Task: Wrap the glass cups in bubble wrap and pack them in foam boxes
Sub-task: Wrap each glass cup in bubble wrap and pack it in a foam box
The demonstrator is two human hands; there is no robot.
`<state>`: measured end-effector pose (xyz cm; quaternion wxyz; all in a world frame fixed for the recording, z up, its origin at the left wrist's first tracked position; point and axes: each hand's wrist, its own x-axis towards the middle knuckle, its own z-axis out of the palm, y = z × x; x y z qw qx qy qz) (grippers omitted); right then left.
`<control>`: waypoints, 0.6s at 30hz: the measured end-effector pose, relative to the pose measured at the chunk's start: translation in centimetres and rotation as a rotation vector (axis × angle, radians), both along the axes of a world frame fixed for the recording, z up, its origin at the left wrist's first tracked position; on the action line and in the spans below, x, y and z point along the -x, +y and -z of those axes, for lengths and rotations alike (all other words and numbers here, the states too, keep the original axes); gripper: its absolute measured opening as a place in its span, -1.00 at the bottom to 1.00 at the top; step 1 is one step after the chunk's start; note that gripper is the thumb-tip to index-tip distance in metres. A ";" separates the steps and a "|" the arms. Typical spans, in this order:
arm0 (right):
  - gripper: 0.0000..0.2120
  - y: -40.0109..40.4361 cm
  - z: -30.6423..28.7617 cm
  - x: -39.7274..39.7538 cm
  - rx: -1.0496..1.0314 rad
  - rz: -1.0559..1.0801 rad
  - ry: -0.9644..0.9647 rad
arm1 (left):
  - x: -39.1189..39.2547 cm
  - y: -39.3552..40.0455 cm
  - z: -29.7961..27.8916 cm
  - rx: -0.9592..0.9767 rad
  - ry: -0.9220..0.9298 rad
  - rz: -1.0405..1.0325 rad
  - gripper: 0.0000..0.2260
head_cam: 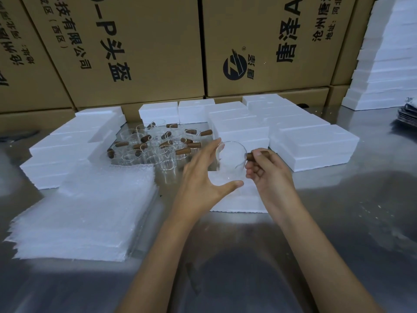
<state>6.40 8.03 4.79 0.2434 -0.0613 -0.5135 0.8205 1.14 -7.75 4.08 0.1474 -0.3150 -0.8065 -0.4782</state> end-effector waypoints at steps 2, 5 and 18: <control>-0.93 -0.1 0.0 0.0 -0.017 -0.016 0.021 | 0.2 0.0 0.2 -0.014 0.003 -0.035 -0.23; -0.90 -0.3 0.2 0.2 -0.004 -0.061 0.053 | 0.6 -0.2 0.4 -0.011 0.057 -0.118 -0.38; -0.85 0.3 0.7 0.4 0.024 -0.123 0.053 | 1.0 0.2 1.1 0.065 0.133 -0.175 -0.38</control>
